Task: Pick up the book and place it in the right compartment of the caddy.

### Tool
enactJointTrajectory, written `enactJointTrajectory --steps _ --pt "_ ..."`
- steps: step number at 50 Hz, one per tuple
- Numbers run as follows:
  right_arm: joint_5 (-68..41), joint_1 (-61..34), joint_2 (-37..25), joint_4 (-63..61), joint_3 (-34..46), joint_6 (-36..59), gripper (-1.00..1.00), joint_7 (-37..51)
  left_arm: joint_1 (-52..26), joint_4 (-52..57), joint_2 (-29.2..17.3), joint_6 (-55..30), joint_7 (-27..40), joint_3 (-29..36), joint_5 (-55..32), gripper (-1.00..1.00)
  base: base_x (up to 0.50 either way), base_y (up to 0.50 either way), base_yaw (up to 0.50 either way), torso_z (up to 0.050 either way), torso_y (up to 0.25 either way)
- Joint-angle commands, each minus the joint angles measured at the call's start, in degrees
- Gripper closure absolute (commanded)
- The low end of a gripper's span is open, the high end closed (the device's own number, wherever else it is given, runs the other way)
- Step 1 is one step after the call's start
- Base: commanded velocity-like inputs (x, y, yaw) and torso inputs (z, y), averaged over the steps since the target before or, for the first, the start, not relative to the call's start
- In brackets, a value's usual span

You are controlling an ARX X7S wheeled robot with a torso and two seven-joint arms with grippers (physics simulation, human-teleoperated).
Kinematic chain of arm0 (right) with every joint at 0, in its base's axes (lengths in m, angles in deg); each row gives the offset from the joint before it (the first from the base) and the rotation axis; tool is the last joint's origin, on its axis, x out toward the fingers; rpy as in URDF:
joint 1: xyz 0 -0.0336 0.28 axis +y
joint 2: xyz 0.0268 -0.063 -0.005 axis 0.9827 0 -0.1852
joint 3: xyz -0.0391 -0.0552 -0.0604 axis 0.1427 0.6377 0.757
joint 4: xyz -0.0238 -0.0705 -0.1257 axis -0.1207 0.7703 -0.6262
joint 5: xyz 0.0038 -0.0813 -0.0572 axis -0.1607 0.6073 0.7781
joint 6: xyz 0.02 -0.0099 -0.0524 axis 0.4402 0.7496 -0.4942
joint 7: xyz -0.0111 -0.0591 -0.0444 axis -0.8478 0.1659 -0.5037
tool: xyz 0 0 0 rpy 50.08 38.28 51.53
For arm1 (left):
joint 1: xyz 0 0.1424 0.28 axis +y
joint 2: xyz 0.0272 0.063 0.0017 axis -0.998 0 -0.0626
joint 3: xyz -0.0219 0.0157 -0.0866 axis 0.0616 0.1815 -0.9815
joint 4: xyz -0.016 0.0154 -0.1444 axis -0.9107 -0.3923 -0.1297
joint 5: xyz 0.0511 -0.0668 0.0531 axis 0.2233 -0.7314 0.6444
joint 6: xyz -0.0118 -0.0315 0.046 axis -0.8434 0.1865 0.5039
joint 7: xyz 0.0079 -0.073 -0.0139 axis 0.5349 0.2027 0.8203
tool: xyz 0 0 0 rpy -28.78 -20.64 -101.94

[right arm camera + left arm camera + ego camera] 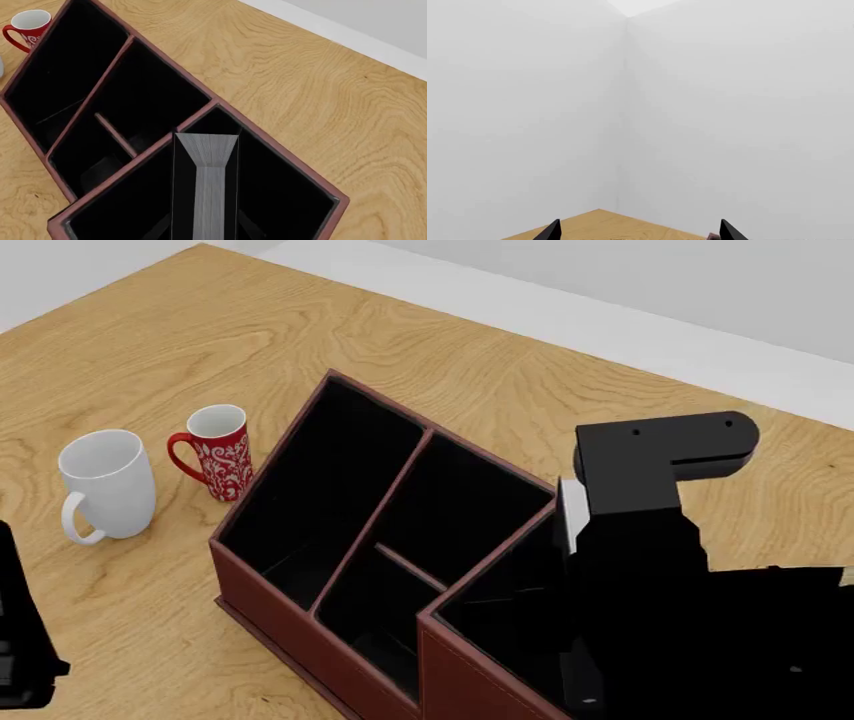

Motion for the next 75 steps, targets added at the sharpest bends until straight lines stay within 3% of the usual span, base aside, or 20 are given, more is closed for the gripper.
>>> enactJointTrajectory --steps 1,49,50,75 --pt "5.19 -0.20 1.40 3.30 -0.09 0.91 1.00 -2.70 -0.10 -1.04 0.12 0.88 -0.27 0.55 0.86 -1.00 0.00 0.00 0.00 0.000 0.000" --pt "9.62 3.65 3.46 10.01 1.46 -1.69 1.00 -8.10 -0.64 -1.91 0.00 0.99 -0.03 2.11 1.85 -1.00 0.00 0.00 0.00 0.000 0.001" --pt "9.96 3.30 3.46 9.80 1.70 -1.26 -1.00 -7.95 -0.66 -2.10 0.03 1.14 -0.08 2.16 1.93 -1.00 0.00 0.00 0.00 0.000 0.000" --pt "8.33 2.24 1.88 8.01 0.66 -0.75 -1.00 -6.40 -0.50 -1.46 -0.21 0.98 0.12 2.77 1.98 -1.00 0.00 0.00 0.00 0.000 0.000"
